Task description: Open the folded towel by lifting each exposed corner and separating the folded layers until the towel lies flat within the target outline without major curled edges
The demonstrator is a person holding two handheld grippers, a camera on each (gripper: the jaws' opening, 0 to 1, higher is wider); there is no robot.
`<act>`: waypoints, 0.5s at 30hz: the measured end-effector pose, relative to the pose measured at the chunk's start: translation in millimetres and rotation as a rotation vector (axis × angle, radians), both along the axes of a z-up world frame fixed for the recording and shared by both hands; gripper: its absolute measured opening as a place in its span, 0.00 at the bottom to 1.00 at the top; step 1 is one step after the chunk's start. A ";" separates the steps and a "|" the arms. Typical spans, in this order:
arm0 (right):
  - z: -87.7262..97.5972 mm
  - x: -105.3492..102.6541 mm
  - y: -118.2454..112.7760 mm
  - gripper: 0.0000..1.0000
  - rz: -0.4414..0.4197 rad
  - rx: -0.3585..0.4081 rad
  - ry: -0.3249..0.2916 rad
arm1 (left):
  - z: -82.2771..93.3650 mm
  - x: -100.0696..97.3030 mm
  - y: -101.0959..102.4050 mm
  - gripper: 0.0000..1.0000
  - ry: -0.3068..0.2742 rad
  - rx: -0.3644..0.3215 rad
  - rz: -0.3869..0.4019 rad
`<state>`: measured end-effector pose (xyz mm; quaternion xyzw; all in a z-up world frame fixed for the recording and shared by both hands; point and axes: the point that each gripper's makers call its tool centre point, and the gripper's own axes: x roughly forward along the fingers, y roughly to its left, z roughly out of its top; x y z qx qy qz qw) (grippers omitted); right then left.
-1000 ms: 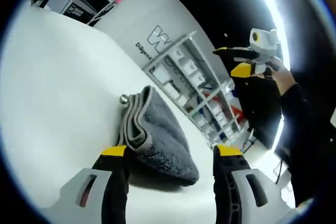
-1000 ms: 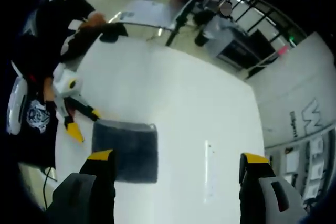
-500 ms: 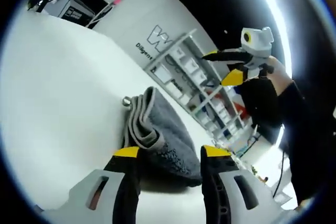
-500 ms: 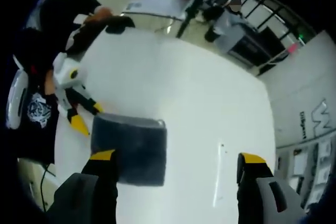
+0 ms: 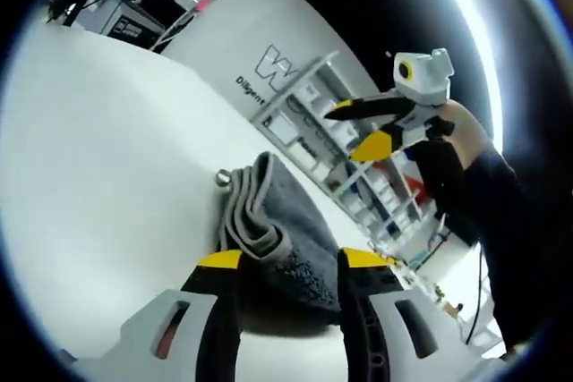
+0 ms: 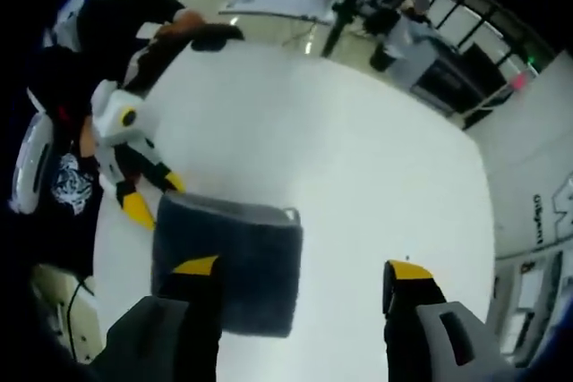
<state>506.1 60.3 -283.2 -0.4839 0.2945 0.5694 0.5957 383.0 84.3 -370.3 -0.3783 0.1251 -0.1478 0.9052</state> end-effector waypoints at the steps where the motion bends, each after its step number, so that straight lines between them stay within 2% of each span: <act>1: -2.8 -0.4 1.2 0.68 0.003 -0.001 0.008 | -0.2 0.1 0.1 0.36 0.001 0.000 0.000; 7: -26.1 -3.0 5.3 0.57 0.024 -0.024 0.064 | -0.6 1.3 -0.4 0.37 0.006 -0.003 0.004; 10: -36.0 -0.9 7.3 0.57 0.017 -0.029 0.076 | -0.3 1.3 -0.9 0.39 0.000 0.011 -0.001; 15: -51.5 -6.2 12.0 0.53 0.030 -0.036 0.131 | -1.1 2.2 -0.3 0.37 0.001 0.028 -0.002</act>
